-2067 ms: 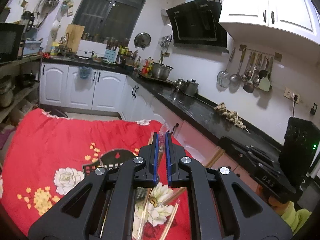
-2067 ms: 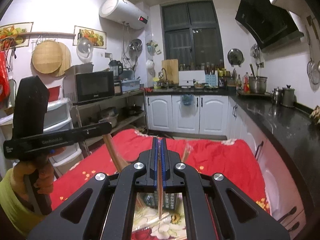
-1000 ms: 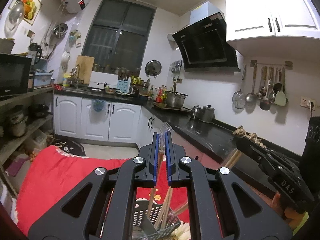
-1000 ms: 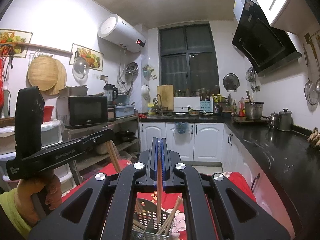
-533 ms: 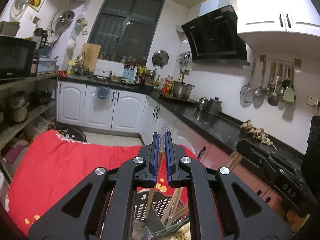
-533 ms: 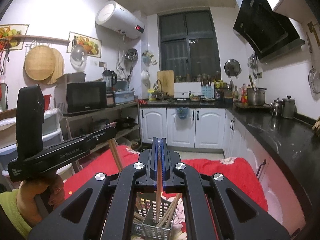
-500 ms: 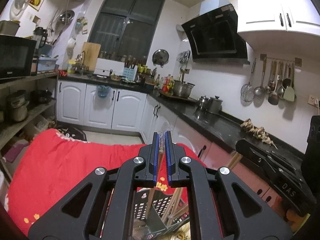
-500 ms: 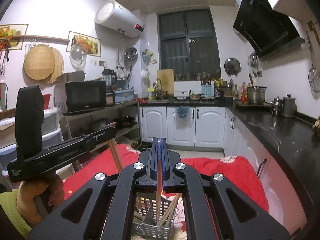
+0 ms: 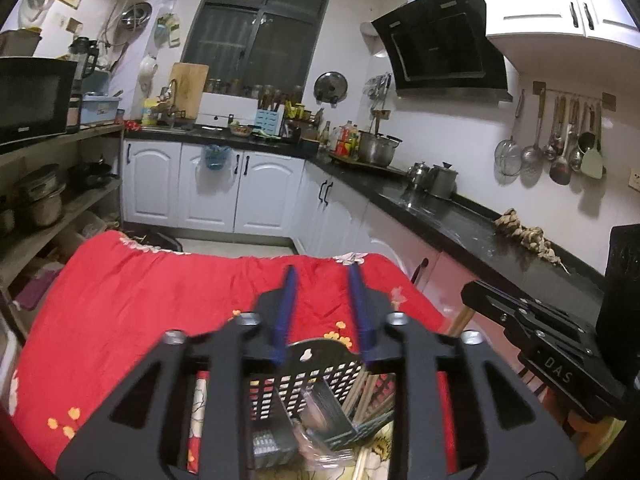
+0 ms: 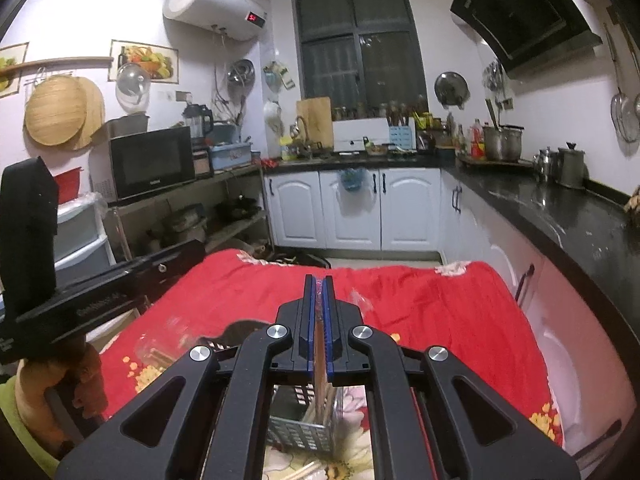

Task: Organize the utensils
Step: 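Lower the chopsticks into the caddy and open both tools to release, then move both open tools back down to the chopstick pile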

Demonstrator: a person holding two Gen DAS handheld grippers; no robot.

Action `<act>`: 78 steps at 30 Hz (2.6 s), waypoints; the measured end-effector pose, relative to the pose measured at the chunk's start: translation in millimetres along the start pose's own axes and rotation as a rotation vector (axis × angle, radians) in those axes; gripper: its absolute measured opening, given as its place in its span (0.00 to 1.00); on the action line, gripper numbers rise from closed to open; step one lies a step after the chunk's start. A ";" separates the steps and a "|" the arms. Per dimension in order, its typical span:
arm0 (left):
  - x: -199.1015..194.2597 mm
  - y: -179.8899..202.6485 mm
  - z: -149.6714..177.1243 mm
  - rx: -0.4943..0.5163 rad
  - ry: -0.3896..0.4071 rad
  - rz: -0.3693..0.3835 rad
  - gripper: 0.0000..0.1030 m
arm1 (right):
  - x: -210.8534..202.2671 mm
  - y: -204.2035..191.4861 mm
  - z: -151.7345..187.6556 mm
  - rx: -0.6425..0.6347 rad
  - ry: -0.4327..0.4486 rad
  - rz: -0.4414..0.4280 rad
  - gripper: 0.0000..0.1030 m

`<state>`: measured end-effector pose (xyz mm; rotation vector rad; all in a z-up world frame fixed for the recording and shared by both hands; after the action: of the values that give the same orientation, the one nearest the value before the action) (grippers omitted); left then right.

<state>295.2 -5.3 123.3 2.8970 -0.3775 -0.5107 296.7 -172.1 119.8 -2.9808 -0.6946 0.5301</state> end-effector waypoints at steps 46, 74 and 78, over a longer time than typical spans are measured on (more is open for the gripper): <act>-83.9 -10.8 48.1 -0.052 -0.007 -0.039 0.90 | -56.9 -16.8 51.7 -0.028 -0.042 -0.028 0.58; -72.9 -50.7 137.8 -0.139 -0.227 -0.104 0.90 | -26.5 -26.3 124.4 -0.025 -0.215 -0.042 0.58; -70.9 -50.7 148.3 -0.134 -0.251 -0.109 0.90 | -18.4 -27.6 132.4 -0.022 -0.243 -0.048 0.58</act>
<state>188.9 43.8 -2.7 2.7403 -0.2098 -0.8857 225.1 -160.9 4.2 -2.9397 -0.7890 0.8978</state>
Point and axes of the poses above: each gripper's, at about its wrist camera, not at the fingertips, and x roughly the way its jaws point, y to its right, z to its underside, the point moved 3 cm from there along x, roughly the way its jaws point
